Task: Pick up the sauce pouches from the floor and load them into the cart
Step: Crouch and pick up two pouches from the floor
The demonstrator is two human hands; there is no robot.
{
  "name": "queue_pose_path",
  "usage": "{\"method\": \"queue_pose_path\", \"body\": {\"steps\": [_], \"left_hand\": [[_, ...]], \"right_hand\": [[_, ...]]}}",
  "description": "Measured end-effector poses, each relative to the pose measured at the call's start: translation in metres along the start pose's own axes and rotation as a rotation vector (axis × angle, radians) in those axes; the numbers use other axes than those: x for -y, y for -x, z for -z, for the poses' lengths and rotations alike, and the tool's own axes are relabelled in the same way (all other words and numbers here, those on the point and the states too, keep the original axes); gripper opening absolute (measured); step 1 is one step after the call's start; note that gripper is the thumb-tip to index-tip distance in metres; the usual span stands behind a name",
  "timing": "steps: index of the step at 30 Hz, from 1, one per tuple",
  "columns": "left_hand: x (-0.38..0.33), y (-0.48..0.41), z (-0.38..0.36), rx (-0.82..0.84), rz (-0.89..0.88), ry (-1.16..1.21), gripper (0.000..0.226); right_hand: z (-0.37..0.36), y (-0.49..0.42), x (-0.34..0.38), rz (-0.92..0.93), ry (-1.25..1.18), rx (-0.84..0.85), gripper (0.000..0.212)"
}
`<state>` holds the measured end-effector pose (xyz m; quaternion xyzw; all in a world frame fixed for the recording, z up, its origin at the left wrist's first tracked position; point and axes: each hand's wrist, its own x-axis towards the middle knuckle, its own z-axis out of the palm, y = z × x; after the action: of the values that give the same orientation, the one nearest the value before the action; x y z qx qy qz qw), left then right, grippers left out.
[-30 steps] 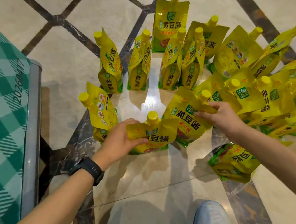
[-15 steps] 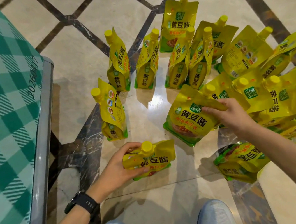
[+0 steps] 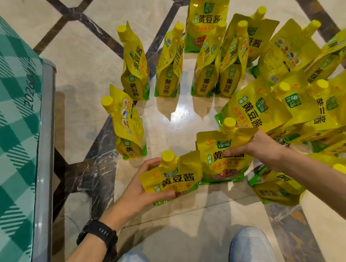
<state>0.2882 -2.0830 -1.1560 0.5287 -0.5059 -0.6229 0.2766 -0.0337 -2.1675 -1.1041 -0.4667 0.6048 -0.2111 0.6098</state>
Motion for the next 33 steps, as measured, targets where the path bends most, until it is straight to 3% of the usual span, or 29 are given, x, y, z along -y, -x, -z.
{"method": "queue_pose_path", "body": {"steps": [3,10,14,17,25,29,33], "left_hand": [[0.007,0.008,0.003,0.129,0.004,-0.051,0.088],[-0.012,-0.005,0.012,0.029,0.070,-0.012,0.064],[-0.015,-0.006,0.019,0.080,0.226,0.092,0.087],[-0.009,-0.004,0.013,0.119,0.303,0.090,0.063],[0.002,-0.014,-0.005,-0.155,0.285,0.160,0.061],[0.006,-0.019,-0.003,-0.155,0.302,0.160,0.067],[0.009,-0.020,0.001,-0.144,0.330,0.180,0.071]], "right_hand": [[0.005,-0.002,0.002,-0.040,0.090,0.060,0.055],[0.010,-0.005,0.012,-0.077,0.150,0.138,0.048],[0.008,-0.008,0.008,-0.052,0.136,0.099,0.046],[0.006,-0.011,0.007,-0.037,0.136,0.088,0.045],[-0.007,-0.015,0.020,-0.034,0.027,0.044,0.049],[0.000,-0.031,0.034,-0.131,0.052,0.158,0.053],[-0.011,-0.043,0.012,-0.286,-0.050,0.092,0.072]]}}
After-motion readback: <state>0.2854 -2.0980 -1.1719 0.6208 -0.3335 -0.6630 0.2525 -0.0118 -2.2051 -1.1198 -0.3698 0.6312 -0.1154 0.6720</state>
